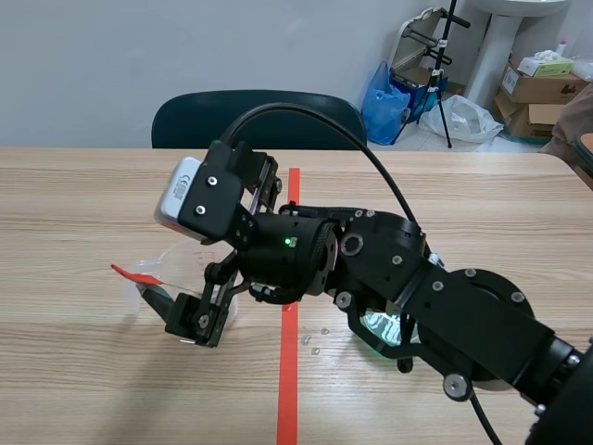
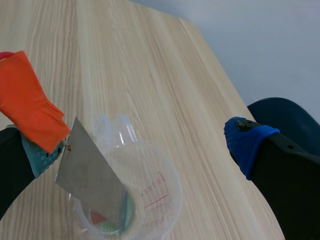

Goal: Do the redox reaction experiment

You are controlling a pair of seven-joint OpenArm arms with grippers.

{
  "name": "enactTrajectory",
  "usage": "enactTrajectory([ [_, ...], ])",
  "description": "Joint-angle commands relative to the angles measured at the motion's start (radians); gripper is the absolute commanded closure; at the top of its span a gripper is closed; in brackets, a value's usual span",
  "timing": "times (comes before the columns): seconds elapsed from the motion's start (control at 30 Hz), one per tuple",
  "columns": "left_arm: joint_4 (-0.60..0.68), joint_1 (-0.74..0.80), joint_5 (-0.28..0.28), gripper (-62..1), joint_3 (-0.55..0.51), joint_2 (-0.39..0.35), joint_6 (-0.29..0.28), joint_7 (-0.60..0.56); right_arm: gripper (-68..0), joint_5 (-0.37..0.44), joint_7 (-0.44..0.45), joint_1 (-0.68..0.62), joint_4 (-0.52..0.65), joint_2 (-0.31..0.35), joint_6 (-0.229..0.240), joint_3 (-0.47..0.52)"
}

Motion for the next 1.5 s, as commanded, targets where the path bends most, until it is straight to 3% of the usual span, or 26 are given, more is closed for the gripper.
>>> enactTrajectory([
  [0.0, 0.01, 0.001, -0.006, -62.3, 0.005, 0.002, -0.001, -0.014, -67.9, 0.008, 0.022, 0.016, 0.006, -0.004, 0.0, -0.012],
  [0.23, 0.01, 0.001, -0.006, -62.3, 0.005, 0.002, -0.001, -0.014, -67.9, 0.008, 0.041, 0.005, 0.007, -0.003, 0.0, -0.066],
  [0.63, 0.01, 0.001, -0.006, -62.3, 0.005, 0.002, -0.001, -0.014, -67.9, 0.026, 0.062, -0.093, 0.049, 0.003, -0.003, -0.064],
  [0.83, 0.01, 0.001, -0.006, -62.3, 0.005, 0.003, -0.001, -0.014, -67.9, 0.148, 0.018, -0.138, 0.181, 0.073, -0.004, -0.063],
  [1.0, 0.01, 0.001, -0.006, -62.3, 0.005, 0.003, -0.001, -0.014, -67.9, 0.253, -0.021, -0.176, 0.307, 0.156, -0.068, -0.055],
  [1.17, 0.01, 0.001, -0.006, -62.3, 0.005, 0.003, -0.001, -0.014, -67.9, 0.272, -0.02, -0.237, 0.402, 0.211, -0.117, 0.026],
  [1.47, 0.01, 0.001, -0.006, -62.3, 0.005, 0.003, -0.001, -0.014, -67.9, 0.283, -0.029, -0.406, 0.526, 0.262, -0.112, 0.289],
])
